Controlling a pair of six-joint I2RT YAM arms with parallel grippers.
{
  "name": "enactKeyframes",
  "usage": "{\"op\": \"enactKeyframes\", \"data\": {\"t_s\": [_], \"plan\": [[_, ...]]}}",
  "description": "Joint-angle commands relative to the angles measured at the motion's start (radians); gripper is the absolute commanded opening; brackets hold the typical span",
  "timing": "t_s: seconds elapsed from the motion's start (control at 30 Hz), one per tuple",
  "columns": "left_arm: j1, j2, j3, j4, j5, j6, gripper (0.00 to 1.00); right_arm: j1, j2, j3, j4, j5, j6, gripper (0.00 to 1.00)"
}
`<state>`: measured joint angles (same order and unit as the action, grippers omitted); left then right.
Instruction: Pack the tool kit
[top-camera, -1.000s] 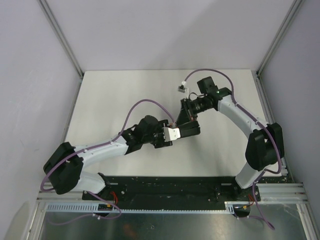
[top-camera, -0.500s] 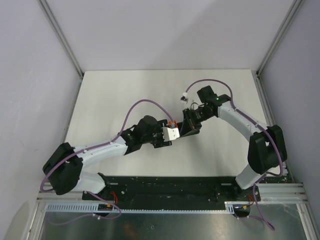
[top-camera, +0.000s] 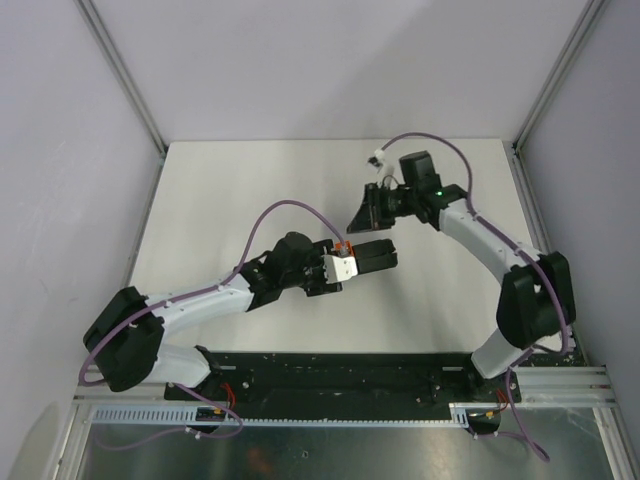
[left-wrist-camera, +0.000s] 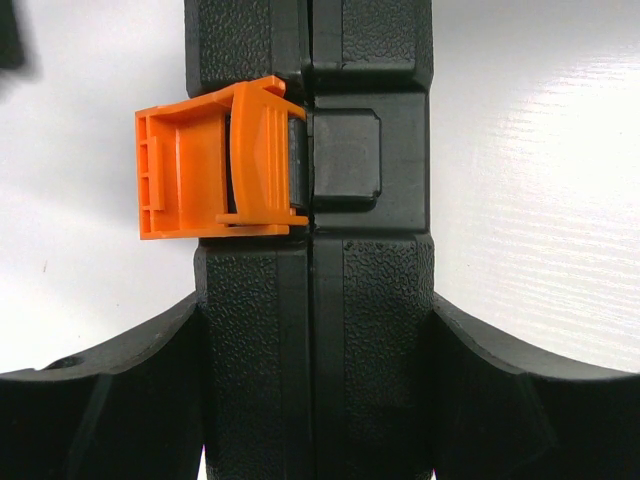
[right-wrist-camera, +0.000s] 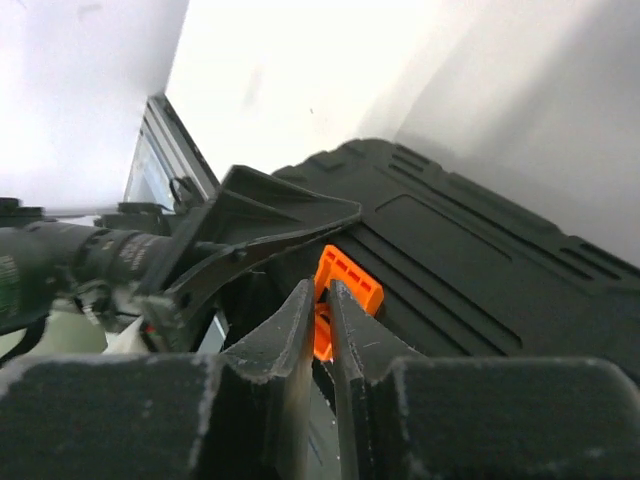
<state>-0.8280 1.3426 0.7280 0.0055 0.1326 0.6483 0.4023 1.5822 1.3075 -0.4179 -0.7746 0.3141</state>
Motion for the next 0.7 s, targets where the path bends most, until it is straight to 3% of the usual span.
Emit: {"op": "enactKeyframes", "data": {"t_s": [0.0, 0.27, 0.67], "plan": [[0.018, -0.003, -0.027, -0.070, -0.036, 0.001, 0.00, 0.061, 0.061, 0.029, -0.023, 0.026, 0.000, 0.15], [0.019, 0.013, -0.018, -0.071, -0.032, -0.006, 0.00, 0.111, 0.048, 0.011, -0.232, 0.044, -0.084, 0.11], [0.026, 0.023, -0.013, -0.070, -0.030, -0.010, 0.00, 0.106, -0.048, -0.077, -0.304, 0.112, -0.084, 0.10]]}}
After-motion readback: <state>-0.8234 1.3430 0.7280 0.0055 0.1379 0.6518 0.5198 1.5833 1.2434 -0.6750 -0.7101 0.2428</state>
